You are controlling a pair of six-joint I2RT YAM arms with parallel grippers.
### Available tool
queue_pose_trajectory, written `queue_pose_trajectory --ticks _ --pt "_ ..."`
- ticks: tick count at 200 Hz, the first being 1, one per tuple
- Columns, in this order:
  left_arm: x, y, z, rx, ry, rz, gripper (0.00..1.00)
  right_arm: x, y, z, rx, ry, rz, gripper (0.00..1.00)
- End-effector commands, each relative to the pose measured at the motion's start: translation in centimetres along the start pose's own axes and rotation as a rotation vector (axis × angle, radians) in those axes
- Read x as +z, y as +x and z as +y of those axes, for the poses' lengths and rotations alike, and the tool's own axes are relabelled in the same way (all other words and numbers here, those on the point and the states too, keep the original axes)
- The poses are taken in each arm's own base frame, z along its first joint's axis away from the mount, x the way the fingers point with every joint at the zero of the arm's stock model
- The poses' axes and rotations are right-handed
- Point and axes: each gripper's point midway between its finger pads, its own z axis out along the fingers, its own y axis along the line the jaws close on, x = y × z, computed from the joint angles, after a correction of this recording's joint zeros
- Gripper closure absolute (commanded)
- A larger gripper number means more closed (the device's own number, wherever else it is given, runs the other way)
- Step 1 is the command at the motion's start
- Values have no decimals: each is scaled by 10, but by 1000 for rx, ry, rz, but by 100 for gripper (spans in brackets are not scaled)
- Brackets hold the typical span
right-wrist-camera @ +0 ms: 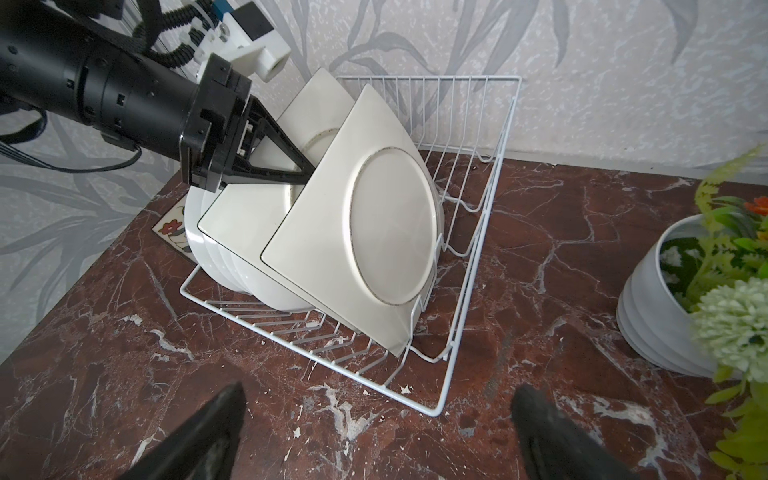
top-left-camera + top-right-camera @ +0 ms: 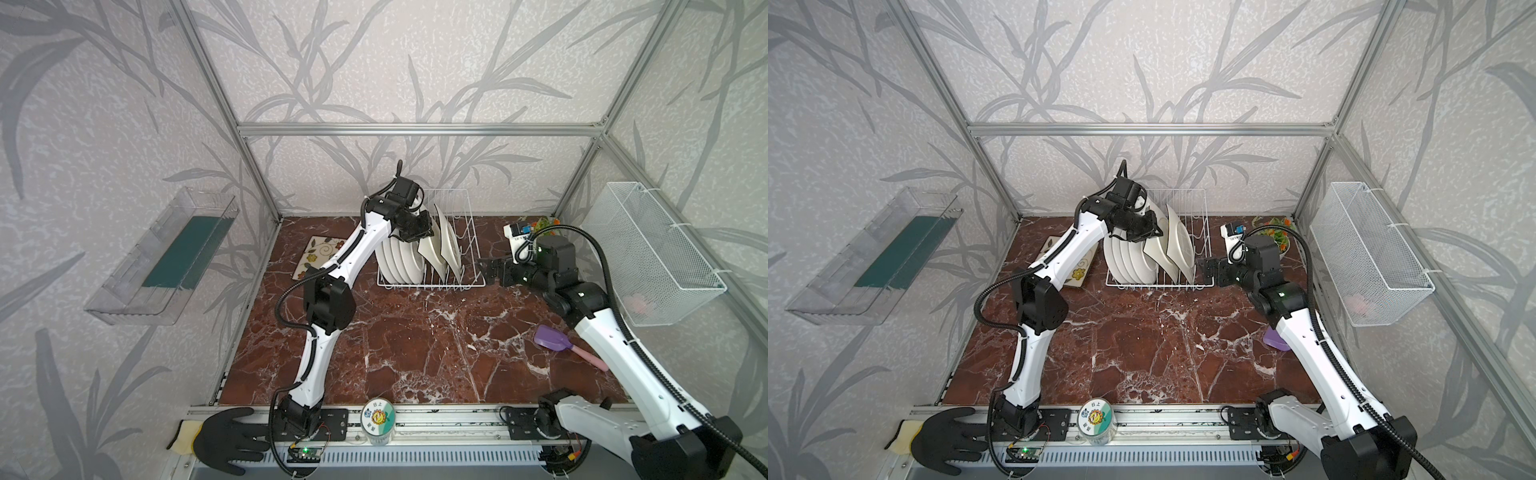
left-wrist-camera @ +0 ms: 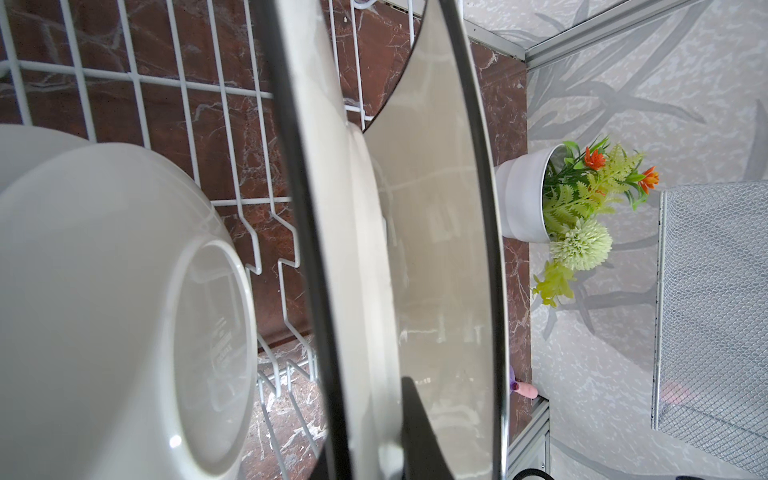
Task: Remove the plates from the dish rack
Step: 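Lift the white square plate up out of the rack with the left gripper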
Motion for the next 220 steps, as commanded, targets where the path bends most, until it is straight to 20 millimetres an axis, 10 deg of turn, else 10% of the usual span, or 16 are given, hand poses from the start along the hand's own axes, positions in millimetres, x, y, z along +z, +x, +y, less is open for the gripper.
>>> queue_pose_trajectory --ticks 1,220 --pt "-77 -32 -72 145 169 -190 100 -5 -12 3 3 -12 -40 1" --pt "-137 -38 -77 195 131 -287 100 -3 -16 7 21 -37 -49 1"
